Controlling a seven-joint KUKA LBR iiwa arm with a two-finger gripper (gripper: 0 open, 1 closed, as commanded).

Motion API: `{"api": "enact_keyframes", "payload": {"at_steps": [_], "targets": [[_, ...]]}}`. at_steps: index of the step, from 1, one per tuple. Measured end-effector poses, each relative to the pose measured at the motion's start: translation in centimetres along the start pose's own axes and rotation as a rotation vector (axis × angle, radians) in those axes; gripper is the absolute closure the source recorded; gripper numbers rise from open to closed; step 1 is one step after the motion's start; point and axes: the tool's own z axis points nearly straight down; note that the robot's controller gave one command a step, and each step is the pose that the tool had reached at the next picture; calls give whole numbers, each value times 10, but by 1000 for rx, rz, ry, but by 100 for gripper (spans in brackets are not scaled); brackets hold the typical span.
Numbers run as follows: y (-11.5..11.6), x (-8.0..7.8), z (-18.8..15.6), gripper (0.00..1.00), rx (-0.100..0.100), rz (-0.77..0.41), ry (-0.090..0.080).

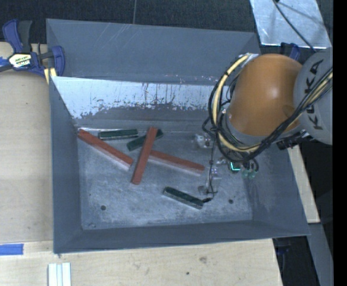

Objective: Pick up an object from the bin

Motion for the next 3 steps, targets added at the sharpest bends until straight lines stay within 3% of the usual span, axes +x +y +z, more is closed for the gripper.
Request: {"api": "enact_keyframes", "payload": {"at_steps": [1, 2, 3], "targets": [[20, 20, 122, 0, 0, 267, -1], [29, 37, 87, 0, -1, 275, -3], [29, 31, 61, 0, -2, 421, -10]]}}
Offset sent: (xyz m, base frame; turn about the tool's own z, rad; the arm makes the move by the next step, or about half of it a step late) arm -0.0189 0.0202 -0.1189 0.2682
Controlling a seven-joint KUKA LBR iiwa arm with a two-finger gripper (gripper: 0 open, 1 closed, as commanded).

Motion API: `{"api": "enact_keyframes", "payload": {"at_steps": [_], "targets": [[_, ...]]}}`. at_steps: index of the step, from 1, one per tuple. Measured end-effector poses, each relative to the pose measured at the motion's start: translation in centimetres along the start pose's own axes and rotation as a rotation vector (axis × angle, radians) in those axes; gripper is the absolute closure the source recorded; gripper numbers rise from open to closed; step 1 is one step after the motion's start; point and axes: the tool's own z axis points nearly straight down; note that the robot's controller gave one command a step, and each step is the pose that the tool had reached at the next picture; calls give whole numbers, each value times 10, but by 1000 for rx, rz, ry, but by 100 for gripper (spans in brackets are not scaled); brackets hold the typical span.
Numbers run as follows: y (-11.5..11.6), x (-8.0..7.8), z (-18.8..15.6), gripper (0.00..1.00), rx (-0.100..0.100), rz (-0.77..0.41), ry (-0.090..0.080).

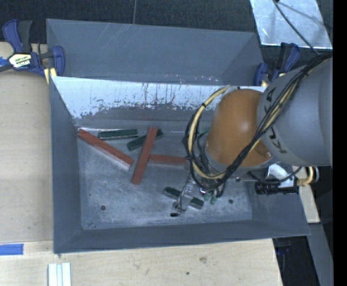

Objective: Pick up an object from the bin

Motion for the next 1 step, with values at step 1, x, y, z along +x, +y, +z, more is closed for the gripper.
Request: {"api": "enact_keyframes", "payload": {"at_steps": [1], "targets": [[6, 4, 60, 0, 4, 140, 7]]}}
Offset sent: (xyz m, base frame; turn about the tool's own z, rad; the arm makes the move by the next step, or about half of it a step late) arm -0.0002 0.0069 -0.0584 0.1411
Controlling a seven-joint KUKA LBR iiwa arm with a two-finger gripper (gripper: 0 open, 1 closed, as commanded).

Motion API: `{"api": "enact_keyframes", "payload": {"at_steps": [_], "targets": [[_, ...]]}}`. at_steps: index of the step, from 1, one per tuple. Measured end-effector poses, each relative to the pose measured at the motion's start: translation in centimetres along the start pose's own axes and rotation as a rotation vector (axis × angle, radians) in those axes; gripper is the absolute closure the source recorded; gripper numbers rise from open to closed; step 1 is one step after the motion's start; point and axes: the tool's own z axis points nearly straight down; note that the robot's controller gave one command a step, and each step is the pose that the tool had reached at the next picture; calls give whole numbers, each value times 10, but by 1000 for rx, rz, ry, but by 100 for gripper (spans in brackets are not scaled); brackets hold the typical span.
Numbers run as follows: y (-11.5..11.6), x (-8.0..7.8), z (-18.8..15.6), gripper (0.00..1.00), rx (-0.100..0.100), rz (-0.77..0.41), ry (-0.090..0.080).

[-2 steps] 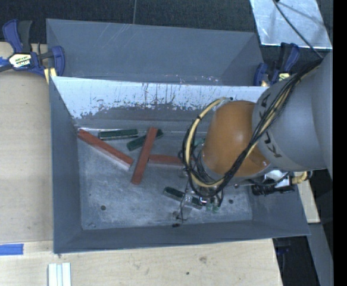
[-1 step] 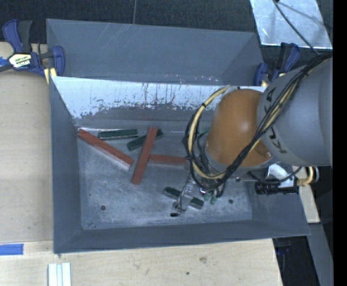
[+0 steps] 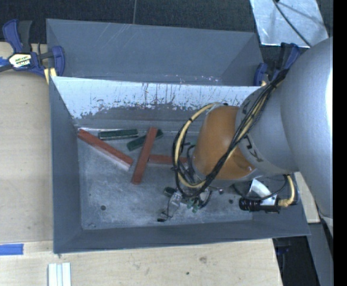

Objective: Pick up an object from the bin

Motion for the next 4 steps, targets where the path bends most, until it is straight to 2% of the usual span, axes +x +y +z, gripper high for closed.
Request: {"api": "enact_keyframes", "payload": {"at_steps": [1, 2, 3, 4], "targets": [[0, 0, 0, 0, 0, -1, -1], [1, -1, -1, 100, -3, -1, -3], [1, -2, -33, 100, -4, -4, -6], [1, -4, -92, 100, -6, -7, -9]]}}
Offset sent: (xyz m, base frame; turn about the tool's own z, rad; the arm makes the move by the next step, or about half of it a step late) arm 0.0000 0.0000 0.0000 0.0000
